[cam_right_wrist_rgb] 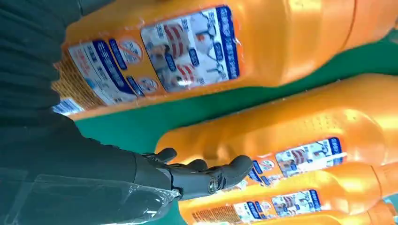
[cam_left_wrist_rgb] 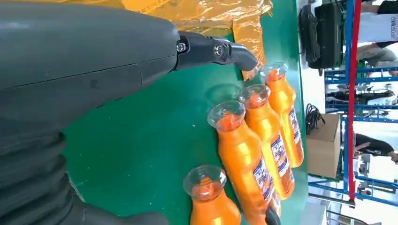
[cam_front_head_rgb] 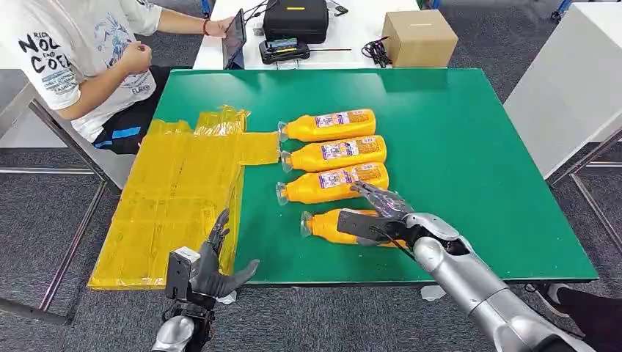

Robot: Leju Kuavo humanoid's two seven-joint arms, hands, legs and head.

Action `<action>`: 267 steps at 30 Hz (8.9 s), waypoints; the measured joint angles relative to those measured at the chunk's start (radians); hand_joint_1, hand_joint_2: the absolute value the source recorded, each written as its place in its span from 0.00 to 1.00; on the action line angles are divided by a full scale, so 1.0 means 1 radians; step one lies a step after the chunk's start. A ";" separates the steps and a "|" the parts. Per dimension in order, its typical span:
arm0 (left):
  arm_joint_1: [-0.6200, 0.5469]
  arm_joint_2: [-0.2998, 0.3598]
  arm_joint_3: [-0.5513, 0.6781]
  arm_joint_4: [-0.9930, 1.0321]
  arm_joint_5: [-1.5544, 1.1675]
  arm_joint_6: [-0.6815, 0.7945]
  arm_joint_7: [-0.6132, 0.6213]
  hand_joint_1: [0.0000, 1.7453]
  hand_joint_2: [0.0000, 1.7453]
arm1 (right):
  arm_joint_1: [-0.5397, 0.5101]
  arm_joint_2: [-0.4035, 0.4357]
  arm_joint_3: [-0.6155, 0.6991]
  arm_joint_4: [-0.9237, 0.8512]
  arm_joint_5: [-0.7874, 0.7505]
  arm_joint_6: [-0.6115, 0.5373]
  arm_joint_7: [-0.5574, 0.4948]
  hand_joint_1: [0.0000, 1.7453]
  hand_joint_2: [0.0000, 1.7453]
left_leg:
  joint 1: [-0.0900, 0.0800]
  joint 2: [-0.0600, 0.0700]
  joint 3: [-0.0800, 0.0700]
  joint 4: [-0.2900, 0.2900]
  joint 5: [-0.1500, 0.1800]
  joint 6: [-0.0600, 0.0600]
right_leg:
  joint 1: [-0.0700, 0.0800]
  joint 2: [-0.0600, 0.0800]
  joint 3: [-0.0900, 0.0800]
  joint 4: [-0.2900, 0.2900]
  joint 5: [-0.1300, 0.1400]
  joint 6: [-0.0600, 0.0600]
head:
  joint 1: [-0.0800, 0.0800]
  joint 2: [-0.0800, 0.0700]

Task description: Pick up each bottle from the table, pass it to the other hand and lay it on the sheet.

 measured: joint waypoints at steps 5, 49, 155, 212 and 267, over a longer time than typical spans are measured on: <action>0.000 0.000 0.003 0.000 0.002 0.006 -0.001 0.00 1.00 | -0.017 -0.021 0.014 -0.006 -0.022 0.034 0.000 0.00 1.00 | 0.000 -0.001 0.000 0.000 0.000 0.000 | 0.000 0.000 0.000 0.000 0.000 0.000 | 0.000 0.000; -0.003 0.007 0.004 0.030 0.018 0.000 -0.001 0.00 1.00 | -0.041 -0.200 0.164 -0.057 -0.126 0.115 0.035 0.00 1.00 | 0.000 -0.001 -0.001 0.000 0.000 0.001 | 0.000 0.000 0.000 0.000 0.000 0.000 | 0.000 0.000; 0.009 0.030 -0.121 -0.124 0.389 -0.262 0.112 0.00 1.00 | 0.369 0.588 -0.216 0.102 0.027 -0.401 -0.533 1.00 1.00 | 0.001 0.000 -0.001 -0.001 -0.003 0.001 | 0.000 0.000 -0.001 0.000 -0.003 0.002 | 0.000 0.000; 0.020 0.024 -0.093 -0.141 0.492 -0.323 0.126 1.00 1.00 | 0.366 0.575 -0.171 0.076 0.030 -0.510 -0.444 0.00 0.00 | 0.001 0.000 -0.001 -0.001 -0.003 0.001 | 0.000 0.000 -0.001 0.000 -0.003 0.002 | 0.000 0.000; -0.437 0.238 -0.020 0.220 -0.995 0.377 0.058 1.00 1.00 | 0.466 0.558 -0.265 -0.452 -0.331 -0.230 -0.594 0.00 0.00 | 0.001 0.001 0.000 -0.001 -0.002 0.001 | 0.001 0.001 -0.001 0.000 -0.003 0.002 | 0.000 0.000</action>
